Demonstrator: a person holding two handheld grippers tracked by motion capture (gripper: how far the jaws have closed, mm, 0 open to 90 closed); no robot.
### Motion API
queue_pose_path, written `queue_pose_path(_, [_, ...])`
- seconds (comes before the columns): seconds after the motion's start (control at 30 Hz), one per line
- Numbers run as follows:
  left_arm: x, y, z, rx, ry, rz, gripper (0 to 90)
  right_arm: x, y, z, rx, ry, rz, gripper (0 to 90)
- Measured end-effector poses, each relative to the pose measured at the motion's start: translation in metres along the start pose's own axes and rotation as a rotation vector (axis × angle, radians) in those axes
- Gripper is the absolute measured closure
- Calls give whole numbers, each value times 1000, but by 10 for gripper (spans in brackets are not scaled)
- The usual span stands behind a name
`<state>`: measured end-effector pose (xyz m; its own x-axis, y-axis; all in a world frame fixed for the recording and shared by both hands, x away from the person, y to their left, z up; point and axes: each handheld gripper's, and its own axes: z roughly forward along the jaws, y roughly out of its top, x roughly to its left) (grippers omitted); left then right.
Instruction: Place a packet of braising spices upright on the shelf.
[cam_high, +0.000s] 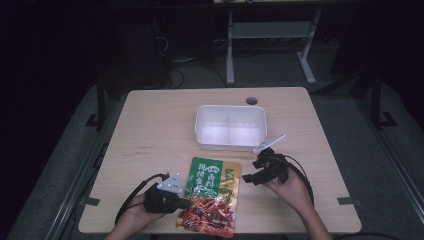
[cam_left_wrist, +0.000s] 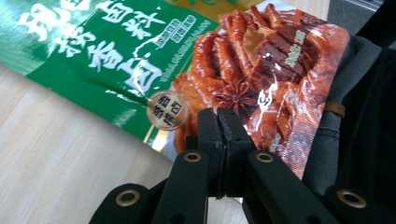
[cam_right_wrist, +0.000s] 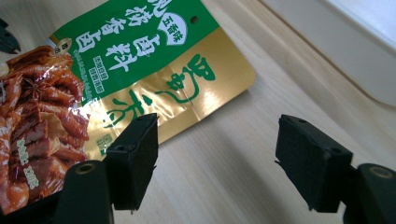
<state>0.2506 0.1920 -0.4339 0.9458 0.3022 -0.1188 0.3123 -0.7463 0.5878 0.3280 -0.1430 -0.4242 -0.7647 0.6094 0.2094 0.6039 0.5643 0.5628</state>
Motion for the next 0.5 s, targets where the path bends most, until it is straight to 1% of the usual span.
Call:
queue_pose_path(0.03, [0,0,0,0,0,0,891,0,0,0,0,0,0,305])
queue_pose_path(0.07, [0,0,1,4,-6,2,890,-1,8,5,20,6,-5,316])
queue_pose_path(0.1, [0,0,1,4,-6,2,890,-1,8,5,20,6,-5,316])
queue_pose_path(0.13, [0,-1,1,3,-12,-1,890,-2,15,9,30,16,-5,322])
queue_pose_path(0.17, [1,-1,2,6,-20,-4,890,-2,18,12,40,15,-6,327])
queue_pose_path(0.23, [0,-1,3,10,-20,-3,890,-3,24,18,66,17,-10,328])
queue_pose_path(0.3, [-1,-1,4,11,-18,0,884,-4,26,21,74,15,-14,329])
queue_pose_path(0.33, [-2,0,5,11,-19,7,884,-6,29,27,93,20,-8,331])
queue_pose_path(0.37, [-3,1,5,13,-22,9,884,-7,31,29,100,16,-7,331])
queue_pose_path(0.43, [-4,1,6,14,-26,13,884,-8,32,31,106,18,-7,331])
queue_pose_path(0.5, [-5,2,9,31,-28,20,884,-11,35,38,131,18,1,332])
